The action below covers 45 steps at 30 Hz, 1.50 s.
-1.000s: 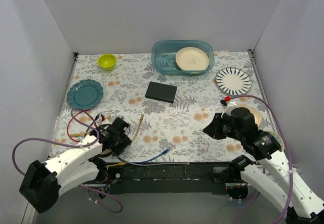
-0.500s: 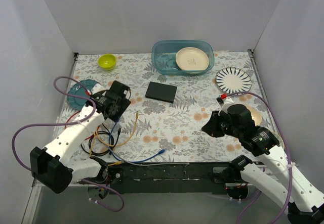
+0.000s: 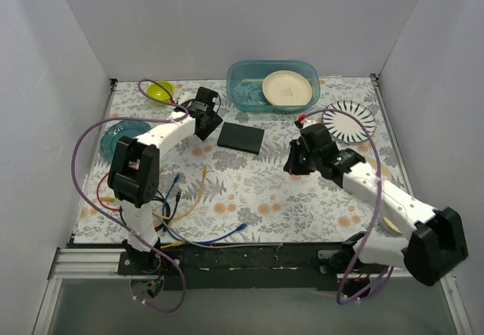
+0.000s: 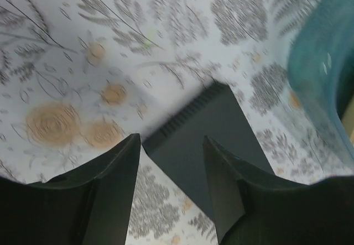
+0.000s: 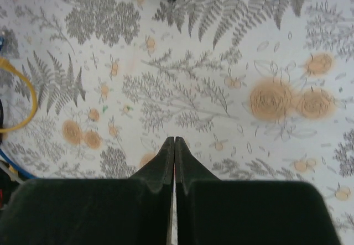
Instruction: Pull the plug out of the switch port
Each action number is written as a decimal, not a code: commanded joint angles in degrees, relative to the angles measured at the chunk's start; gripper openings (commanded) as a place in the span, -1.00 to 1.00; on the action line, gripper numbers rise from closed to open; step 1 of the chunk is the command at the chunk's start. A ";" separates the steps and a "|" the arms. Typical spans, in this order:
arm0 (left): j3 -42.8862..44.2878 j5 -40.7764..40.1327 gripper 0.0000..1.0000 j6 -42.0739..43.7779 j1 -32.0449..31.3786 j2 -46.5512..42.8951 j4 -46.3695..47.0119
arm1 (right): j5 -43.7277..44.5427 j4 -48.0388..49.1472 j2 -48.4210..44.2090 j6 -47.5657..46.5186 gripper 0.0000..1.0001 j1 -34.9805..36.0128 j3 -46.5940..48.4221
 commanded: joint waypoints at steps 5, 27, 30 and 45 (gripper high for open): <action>8.28 6.64 -0.12 -1.47 10.42 9.11 2.13 | -3.77 14.58 27.12 4.17 -0.97 -5.82 18.81; -5.23 30.47 -0.60 7.84 0.94 8.97 16.28 | -12.67 14.22 54.22 9.28 -0.97 -9.35 32.03; -11.46 31.97 -0.60 6.09 -0.82 3.44 17.68 | -12.49 15.89 48.87 9.01 -0.97 -8.99 24.22; -34.85 27.23 -0.59 -1.37 -11.72 -16.61 15.31 | -10.74 11.50 22.49 5.06 -0.97 -7.41 -1.73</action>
